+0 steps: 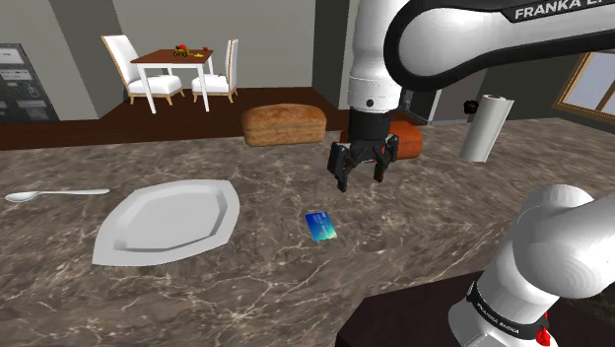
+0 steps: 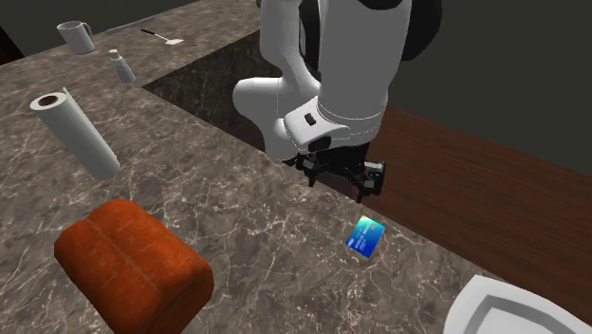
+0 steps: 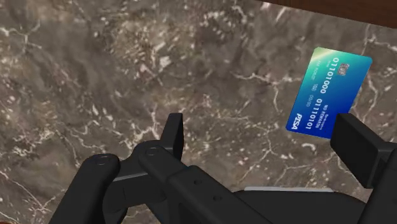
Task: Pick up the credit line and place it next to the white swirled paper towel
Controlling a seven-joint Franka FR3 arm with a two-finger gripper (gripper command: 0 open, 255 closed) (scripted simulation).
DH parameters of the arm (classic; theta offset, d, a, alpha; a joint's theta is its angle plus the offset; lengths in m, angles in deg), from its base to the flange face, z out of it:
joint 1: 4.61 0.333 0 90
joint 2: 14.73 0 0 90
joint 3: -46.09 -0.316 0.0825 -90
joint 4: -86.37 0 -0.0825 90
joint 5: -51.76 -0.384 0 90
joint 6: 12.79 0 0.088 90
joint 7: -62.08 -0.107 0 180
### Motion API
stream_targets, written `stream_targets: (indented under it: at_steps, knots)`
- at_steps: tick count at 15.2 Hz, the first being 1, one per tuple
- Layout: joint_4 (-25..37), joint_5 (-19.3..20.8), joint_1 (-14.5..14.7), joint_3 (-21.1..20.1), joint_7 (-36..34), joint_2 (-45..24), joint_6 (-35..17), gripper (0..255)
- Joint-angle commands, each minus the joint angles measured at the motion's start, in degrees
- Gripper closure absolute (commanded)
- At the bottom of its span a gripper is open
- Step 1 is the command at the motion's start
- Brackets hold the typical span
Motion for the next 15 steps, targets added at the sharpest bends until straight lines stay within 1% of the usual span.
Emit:
stream_targets:
  at_steps: [1,5,7,15]
  knots:
    - [0.0,-2.7,0.2,-2.4,-4.7,-2.3,-1.7,0]
    - [1.3,-7.2,0.2,-7.0,-13.3,-8.0,-5.7,0]
    - [2.2,-8.7,0.1,-8.9,-16.9,-10.7,-7.6,0]
    - [-2.2,-9.9,0.6,-10.8,-16.8,-12.7,-13.9,0]
